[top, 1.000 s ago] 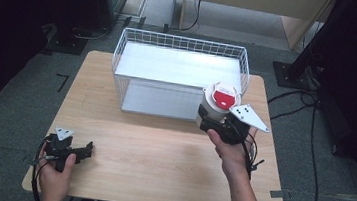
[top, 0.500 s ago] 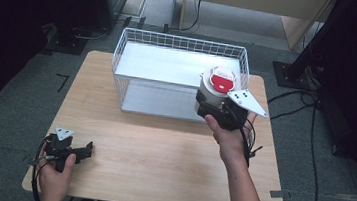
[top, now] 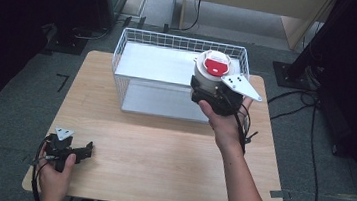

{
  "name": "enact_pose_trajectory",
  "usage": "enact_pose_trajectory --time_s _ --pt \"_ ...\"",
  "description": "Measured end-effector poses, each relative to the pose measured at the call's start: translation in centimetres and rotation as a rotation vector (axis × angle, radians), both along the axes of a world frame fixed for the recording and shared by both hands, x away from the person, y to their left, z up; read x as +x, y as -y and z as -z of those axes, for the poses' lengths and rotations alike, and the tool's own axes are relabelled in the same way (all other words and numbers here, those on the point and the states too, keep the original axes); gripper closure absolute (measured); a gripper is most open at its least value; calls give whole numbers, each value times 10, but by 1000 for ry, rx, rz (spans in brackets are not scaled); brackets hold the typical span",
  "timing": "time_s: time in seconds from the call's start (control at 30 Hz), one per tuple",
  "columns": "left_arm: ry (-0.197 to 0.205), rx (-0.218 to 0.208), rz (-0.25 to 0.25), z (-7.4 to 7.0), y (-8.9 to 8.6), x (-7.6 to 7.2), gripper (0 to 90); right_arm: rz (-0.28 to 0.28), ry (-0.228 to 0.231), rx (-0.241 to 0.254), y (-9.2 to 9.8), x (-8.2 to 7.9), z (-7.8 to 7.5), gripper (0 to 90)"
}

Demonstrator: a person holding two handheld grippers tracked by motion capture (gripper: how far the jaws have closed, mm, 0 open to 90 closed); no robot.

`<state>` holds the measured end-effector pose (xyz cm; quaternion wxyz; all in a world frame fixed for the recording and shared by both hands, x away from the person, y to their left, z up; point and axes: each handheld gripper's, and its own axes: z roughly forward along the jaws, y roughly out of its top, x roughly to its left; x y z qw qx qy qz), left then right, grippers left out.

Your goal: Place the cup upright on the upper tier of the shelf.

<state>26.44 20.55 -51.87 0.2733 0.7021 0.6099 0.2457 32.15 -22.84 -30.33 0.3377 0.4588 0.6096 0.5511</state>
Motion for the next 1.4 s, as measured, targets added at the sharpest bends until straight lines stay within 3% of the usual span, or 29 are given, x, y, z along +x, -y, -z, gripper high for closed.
enact_pose_trajectory --time_s 0.47,1.0,1.4 --pt "2 0 -1 0 0 0 0 1 27 8 -20 32 -8 90" --pt "2 -1 -1 0 0 0 0 62 -8 -37 -37 88 -3 90" --pt "2 -1 -1 0 0 0 0 92 -13 -40 -43 111 -5 90"
